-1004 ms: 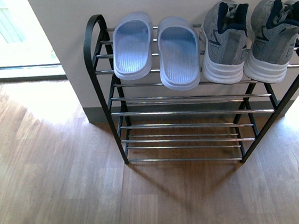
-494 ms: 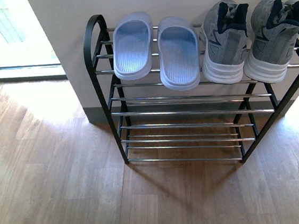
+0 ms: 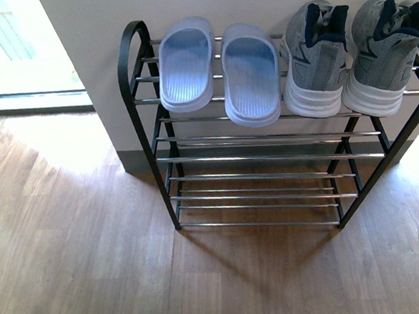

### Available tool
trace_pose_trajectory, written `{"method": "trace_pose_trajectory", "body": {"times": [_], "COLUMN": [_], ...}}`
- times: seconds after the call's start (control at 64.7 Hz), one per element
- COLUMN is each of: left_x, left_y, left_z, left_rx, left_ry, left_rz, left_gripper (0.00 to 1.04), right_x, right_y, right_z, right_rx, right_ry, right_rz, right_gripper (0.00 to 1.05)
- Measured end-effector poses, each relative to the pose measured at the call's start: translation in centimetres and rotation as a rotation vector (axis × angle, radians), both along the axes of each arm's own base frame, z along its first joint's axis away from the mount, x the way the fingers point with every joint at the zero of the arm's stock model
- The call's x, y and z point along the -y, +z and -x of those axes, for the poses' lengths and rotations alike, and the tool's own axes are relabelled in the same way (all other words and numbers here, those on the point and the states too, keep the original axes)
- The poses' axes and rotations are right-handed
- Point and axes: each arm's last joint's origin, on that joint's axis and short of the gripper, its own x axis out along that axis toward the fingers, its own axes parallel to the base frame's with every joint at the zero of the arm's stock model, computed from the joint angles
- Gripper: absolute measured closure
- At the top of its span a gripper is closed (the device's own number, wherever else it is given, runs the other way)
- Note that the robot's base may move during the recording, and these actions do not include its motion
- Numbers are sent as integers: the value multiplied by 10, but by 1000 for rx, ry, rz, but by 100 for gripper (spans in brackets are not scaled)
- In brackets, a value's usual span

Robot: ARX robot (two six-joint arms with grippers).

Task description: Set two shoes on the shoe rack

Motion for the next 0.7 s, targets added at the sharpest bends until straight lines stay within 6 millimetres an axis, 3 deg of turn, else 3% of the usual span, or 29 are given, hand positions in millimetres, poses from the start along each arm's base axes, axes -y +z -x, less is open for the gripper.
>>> {"method": "trace_pose_trajectory", "body": {"times": [0.232,0.386,0.695], "left_x": [0,0,0], "left_y": [0,0,0], "left_z": [0,0,0], "left_rx": [-3,-3,-3], "left_ry": [1,1,1], "left_rz": [1,0,0], "left_gripper": [103,70,15], "right_x": [0,0,0], "right_y": [0,0,0], "right_z": [0,0,0], "right_rx": [0,1,0], "right_ry": [0,0,0], "right_rz": [0,0,0], "right_gripper": [9,9,9]}}
